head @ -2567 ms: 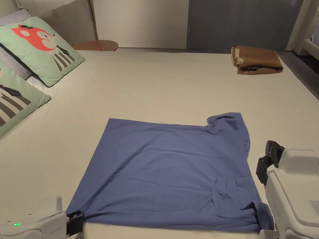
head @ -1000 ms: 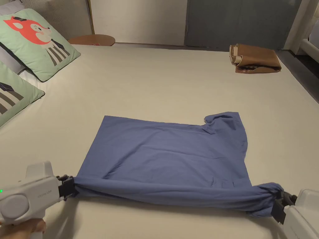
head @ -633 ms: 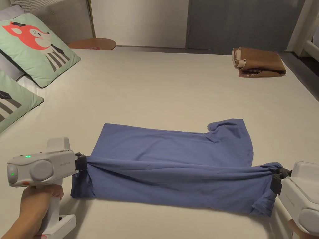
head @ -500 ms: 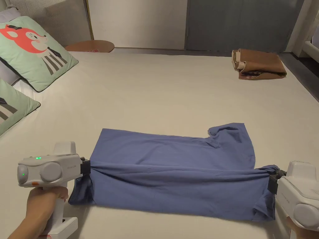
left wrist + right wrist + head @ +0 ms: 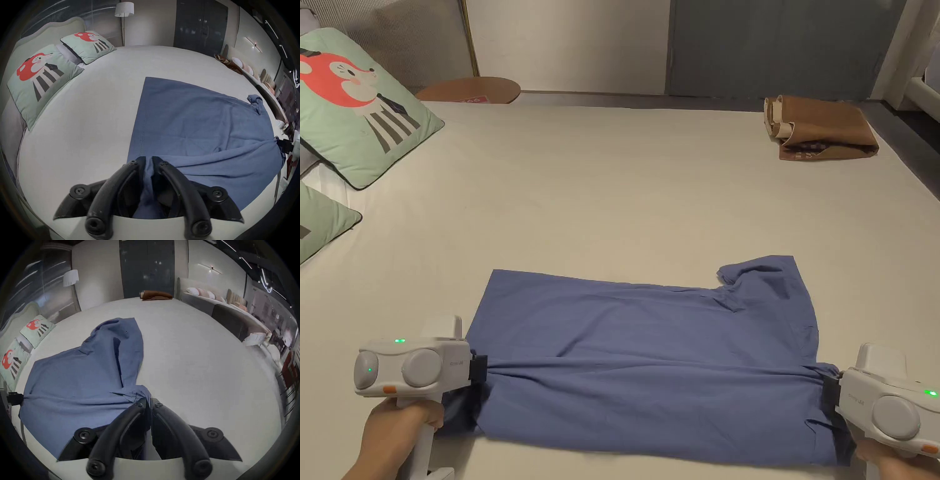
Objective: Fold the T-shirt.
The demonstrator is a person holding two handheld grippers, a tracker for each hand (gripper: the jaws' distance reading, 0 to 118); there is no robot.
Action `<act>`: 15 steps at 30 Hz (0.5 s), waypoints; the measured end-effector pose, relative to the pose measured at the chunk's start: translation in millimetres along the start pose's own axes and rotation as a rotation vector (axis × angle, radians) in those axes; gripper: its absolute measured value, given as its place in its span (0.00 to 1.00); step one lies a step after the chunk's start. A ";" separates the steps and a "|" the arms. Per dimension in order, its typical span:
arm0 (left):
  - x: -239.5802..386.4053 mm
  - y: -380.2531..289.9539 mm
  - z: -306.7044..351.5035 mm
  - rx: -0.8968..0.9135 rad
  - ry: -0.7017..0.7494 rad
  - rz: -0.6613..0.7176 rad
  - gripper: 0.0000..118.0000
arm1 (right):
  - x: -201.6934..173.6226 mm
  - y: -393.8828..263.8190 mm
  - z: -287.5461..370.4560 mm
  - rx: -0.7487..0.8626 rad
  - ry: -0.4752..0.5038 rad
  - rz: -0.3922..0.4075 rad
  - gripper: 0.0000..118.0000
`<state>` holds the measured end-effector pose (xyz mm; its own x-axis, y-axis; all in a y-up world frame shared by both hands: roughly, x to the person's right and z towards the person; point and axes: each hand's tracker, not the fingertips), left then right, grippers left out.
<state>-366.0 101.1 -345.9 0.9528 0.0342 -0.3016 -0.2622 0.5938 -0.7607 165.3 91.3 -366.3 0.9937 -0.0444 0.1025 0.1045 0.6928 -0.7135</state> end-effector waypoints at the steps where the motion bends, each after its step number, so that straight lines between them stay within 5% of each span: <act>1: -5.2 3.0 6.7 0.016 -0.004 0.018 0.38 | 0.5 2.1 7.0 0.018 0.013 -0.002 0.09; 2: -4.8 4.7 13.4 0.031 0.000 0.032 0.62 | 1.0 5.0 14.8 0.035 0.026 -0.006 0.23; 3: -4.1 6.4 21.8 0.058 -0.002 0.050 0.77 | 1.2 8.4 23.5 0.050 0.033 -0.009 0.43; 5: -4.7 11.5 46.5 0.158 -0.043 0.069 0.88 | 2.4 15.0 42.9 0.111 0.068 -0.007 0.85; 6: -2.0 13.6 59.7 0.208 -0.060 0.074 0.88 | 1.6 17.6 55.5 0.146 0.079 -0.008 0.93; 15: 37.1 1.7 194.4 0.670 -0.148 -0.024 0.88 | -27.2 22.5 188.6 0.519 0.141 0.041 0.94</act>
<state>-301.4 259.6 -246.7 0.9805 0.0964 -0.1712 -0.1353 0.9632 -0.2323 133.2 243.8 -254.4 0.9960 -0.0811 -0.0377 0.0677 0.9592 -0.2745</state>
